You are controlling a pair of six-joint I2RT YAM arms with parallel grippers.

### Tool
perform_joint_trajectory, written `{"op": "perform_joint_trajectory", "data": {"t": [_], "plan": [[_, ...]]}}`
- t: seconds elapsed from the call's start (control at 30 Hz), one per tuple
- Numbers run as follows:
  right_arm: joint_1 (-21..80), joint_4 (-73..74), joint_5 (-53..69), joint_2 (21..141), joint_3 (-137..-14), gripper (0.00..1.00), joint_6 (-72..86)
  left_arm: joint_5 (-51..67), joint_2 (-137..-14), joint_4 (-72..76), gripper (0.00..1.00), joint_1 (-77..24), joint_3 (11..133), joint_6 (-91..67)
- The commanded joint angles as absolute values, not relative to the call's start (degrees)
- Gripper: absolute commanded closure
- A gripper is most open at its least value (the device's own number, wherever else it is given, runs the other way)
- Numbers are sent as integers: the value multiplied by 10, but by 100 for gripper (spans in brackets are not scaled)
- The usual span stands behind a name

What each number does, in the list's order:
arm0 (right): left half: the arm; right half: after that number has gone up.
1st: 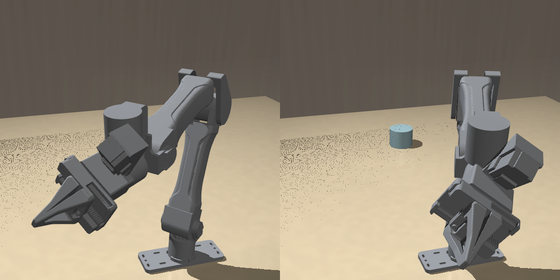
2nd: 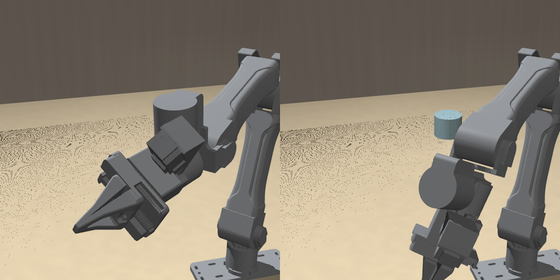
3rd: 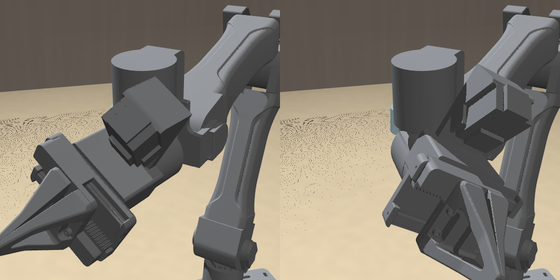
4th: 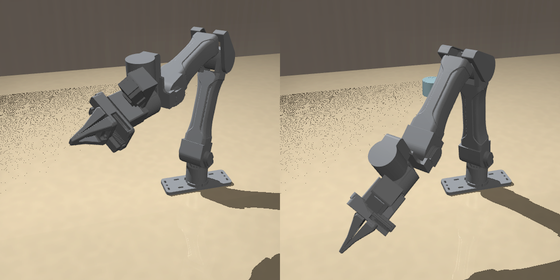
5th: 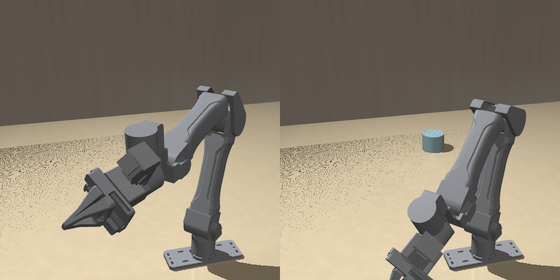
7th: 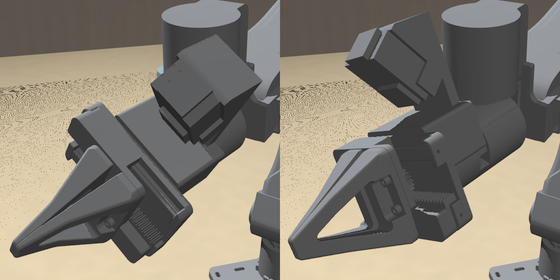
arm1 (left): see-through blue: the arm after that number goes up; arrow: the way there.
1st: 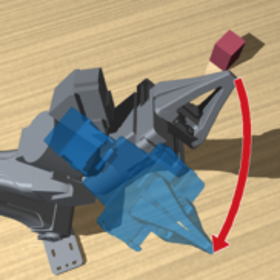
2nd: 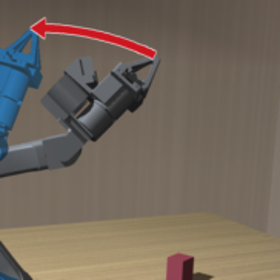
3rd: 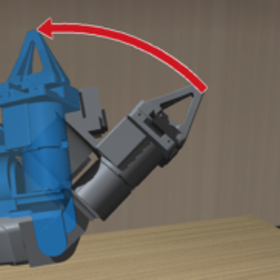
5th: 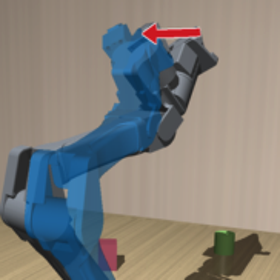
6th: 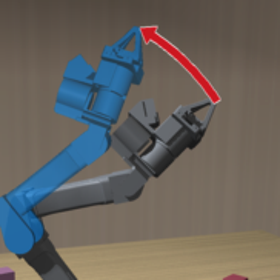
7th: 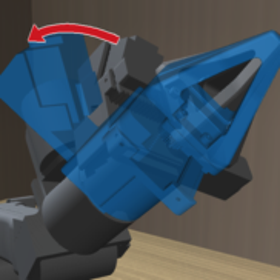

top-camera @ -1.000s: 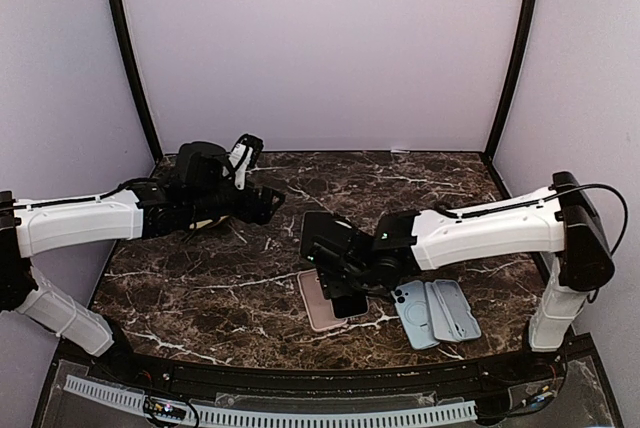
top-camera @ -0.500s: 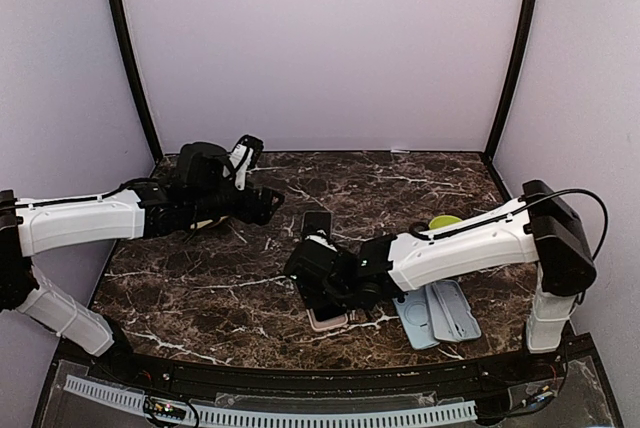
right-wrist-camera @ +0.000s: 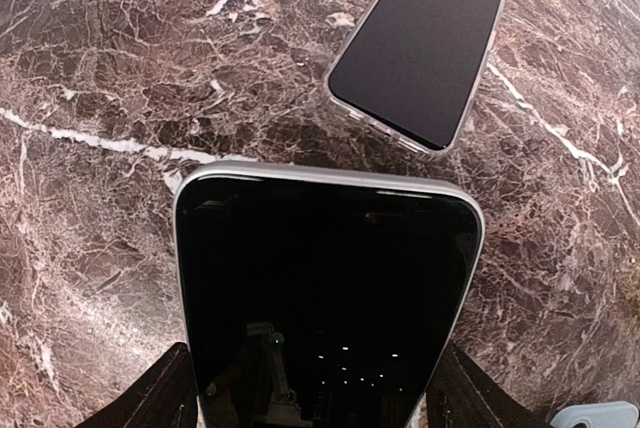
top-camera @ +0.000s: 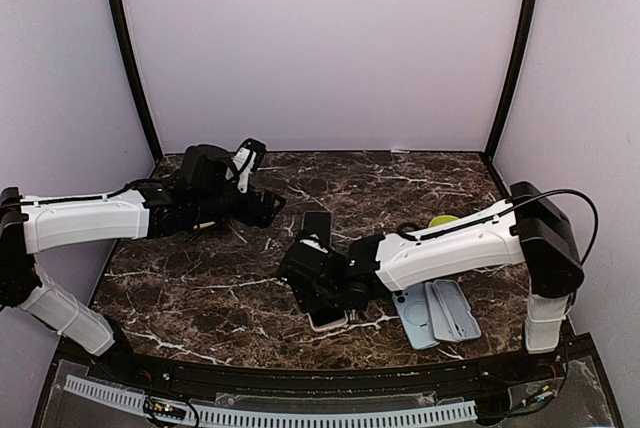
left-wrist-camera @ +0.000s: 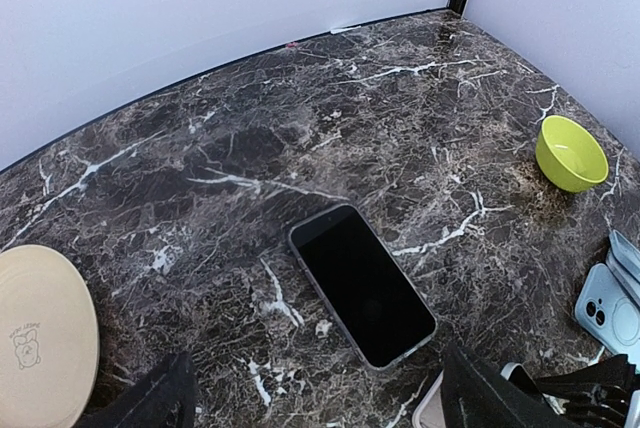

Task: Put the phone into the phone case
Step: Install the phone into the phone case.

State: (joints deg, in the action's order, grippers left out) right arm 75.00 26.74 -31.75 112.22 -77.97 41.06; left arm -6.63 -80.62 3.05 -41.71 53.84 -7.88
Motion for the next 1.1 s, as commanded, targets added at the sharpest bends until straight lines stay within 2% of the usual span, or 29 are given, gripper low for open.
{"op": "perform_joint_trajectory", "data": {"t": [0.0,0.27,0.37,0.47,0.67,0.83,0.93,1.07], "plan": [[757,310,-310,1144,-812,74,438,-66,-804,25,13,-415,549,-74],[750,337,-316,1170,-822,76,463,-67,-804,25,13,-415,549,-73],[745,360,-313,1184,-833,73,476,-69,-804,24,13,-415,549,-73],[736,383,-310,1195,-841,62,495,-70,-803,24,13,-414,549,-72],[720,393,-303,1193,-830,53,517,-70,-810,22,13,-415,550,-72],[717,394,-296,1188,-832,34,519,-71,-817,22,13,-415,550,-71],[716,397,-288,1184,-841,17,518,-71,-823,19,13,-415,553,-69],[714,411,-276,1174,-864,6,506,-66,-830,12,13,-415,559,-56]]}}
